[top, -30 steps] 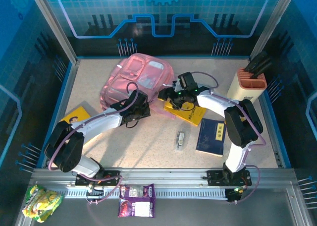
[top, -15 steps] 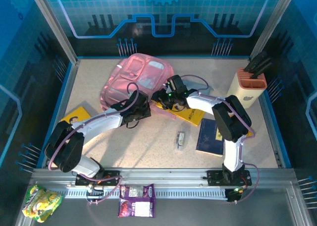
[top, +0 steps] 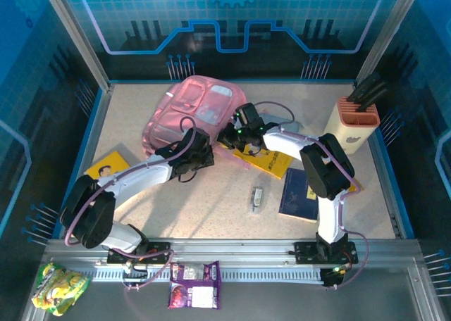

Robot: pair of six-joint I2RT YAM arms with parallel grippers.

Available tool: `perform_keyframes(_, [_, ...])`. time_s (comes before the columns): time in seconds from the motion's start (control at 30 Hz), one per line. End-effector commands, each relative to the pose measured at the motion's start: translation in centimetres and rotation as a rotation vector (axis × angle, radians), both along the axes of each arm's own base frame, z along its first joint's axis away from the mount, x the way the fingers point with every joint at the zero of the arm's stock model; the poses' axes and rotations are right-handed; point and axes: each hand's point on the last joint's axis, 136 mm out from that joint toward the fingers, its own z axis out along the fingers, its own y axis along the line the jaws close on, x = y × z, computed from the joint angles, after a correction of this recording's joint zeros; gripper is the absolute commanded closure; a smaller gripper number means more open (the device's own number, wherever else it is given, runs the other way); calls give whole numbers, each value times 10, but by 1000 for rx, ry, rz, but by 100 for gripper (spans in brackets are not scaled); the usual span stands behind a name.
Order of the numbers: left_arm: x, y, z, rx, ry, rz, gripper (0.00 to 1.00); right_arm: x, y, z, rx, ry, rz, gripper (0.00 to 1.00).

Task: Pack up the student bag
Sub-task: Unzip the student bag at the top-center of the table.

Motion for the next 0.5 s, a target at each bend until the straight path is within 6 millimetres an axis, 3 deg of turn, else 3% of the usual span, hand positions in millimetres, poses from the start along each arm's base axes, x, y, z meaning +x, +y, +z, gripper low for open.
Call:
perform_keyframes(0.0, [-25, 13, 7, 58, 12, -55, 100, 32, -29, 26, -37, -105, -52, 100])
perform_keyframes(0.23, [-46, 47, -9, 185, 51, -47, 100, 56, -48, 36, -44, -105, -47, 100])
perform_keyframes(0.47, [-38, 25, 1, 79, 32, -65, 100, 70, -42, 31, -88, -101, -2, 100])
